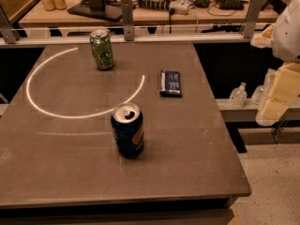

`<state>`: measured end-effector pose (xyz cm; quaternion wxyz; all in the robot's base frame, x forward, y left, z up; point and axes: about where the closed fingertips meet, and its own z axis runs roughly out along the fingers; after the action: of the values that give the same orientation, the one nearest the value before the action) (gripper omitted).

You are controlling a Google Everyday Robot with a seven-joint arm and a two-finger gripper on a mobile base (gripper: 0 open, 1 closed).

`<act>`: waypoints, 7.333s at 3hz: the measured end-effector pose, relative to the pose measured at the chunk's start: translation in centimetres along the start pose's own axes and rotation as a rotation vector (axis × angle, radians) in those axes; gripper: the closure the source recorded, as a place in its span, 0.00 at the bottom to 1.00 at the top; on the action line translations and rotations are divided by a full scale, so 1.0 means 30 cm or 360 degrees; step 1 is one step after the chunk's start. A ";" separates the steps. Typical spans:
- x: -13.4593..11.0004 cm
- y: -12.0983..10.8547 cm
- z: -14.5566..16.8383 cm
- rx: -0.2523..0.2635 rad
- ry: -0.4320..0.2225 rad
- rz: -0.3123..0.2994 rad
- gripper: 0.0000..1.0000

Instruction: Move rxbar blueberry near green can

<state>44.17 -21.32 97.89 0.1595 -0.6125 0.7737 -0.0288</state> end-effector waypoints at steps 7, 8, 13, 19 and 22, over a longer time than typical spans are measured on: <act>-0.172 -0.381 0.336 -0.0024 0.0165 0.1194 0.00; -0.193 -0.379 0.381 -0.0044 0.0267 0.1423 0.00; -0.382 -0.348 0.657 -0.0021 0.0405 0.1928 0.00; -0.398 -0.397 0.711 -0.0082 0.0422 0.2048 0.89; -0.567 -0.429 0.662 -0.0172 0.0100 0.1660 1.00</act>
Offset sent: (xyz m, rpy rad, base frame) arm 0.1314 0.0324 -0.0428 0.1535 0.2192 -0.7165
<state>65.24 -5.24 85.76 0.0976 -0.1520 0.9806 0.0761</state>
